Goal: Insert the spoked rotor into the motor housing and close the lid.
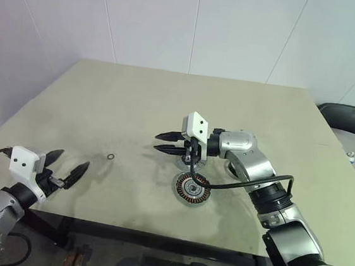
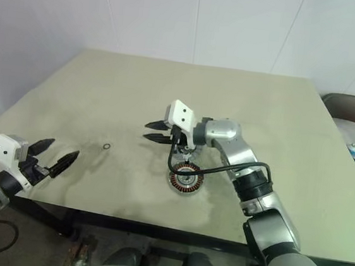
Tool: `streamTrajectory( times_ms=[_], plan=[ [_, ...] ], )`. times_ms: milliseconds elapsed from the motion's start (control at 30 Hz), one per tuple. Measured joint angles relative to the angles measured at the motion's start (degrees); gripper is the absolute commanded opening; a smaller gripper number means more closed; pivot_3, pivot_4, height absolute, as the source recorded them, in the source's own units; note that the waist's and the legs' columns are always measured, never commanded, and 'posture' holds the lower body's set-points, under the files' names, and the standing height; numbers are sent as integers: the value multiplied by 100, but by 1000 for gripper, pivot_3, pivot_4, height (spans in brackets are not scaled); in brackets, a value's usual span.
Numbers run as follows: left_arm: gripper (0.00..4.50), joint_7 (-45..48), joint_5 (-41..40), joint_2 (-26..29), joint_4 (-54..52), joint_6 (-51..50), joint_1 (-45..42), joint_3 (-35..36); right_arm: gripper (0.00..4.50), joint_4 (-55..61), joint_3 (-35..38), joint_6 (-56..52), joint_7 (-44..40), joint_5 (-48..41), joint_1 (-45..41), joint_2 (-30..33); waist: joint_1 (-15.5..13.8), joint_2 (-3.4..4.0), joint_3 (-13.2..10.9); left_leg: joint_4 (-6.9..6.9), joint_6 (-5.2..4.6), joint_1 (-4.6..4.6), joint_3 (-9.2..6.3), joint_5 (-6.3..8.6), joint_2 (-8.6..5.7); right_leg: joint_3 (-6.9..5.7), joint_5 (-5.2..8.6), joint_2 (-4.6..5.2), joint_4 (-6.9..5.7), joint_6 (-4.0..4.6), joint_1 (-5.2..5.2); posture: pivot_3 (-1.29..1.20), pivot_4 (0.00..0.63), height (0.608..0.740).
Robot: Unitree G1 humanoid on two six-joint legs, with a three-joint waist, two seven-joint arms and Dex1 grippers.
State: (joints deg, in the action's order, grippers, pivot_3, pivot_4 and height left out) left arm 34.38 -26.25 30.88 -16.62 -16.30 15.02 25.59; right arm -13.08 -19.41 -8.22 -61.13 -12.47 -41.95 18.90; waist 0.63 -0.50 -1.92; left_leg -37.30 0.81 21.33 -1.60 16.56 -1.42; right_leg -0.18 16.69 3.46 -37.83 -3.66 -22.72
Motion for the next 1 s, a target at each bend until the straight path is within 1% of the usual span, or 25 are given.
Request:
streamTrajectory(
  times_ms=[133,233,333,500,667,833,1000],
  plan=[
    [4500,-187,453,-109,508,437,-333,-246,1243,0,0,-18,63,59,1,-79,-8,1,-1,2,0,3,0,0,-1,0,-1,0,1,-1,-3,0,0,740],
    [4500,-245,667,-169,1190,624,-806,-444,1243,0,-1,36,55,161,6,-68,-2,-1,0,0,0,2,0,0,-1,-1,-1,0,-2,-1,-3,0,0,740],
    [4500,-266,832,-243,1828,751,-1277,-654,1243,-6,-1,122,57,274,11,-54,3,-4,2,0,0,3,0,0,-2,-1,-1,-1,-4,-2,-3,0,0,740],
    [4500,-182,987,-351,2538,906,-1803,-992,1243,-6,7,126,79,342,33,-24,21,-6,3,4,0,6,2,-1,-2,-1,-2,-1,-8,-3,-14,0,0,740],
    [4500,10,1057,-455,2840,939,-1969,-1343,1243,-2,7,146,76,443,129,28,8,-6,4,-1,1,6,2,-1,-3,0,-2,1,-9,-3,-10,0,0,740],
    [4500,-8,1266,-517,3277,1004,-2127,-1553,1243,-1,7,209,88,497,142,34,9,-6,4,-1,1,5,2,-1,-2,0,-2,0,-13,-3,-12,0,0,740],
    [4500,-86,1329,-603,3272,827,-2220,-1609,1243,-1,7,254,105,542,153,32,-9,-6,4,-5,1,4,1,-1,-3,0,-2,1,-15,-3,-8,0,0,740]
  ],
)
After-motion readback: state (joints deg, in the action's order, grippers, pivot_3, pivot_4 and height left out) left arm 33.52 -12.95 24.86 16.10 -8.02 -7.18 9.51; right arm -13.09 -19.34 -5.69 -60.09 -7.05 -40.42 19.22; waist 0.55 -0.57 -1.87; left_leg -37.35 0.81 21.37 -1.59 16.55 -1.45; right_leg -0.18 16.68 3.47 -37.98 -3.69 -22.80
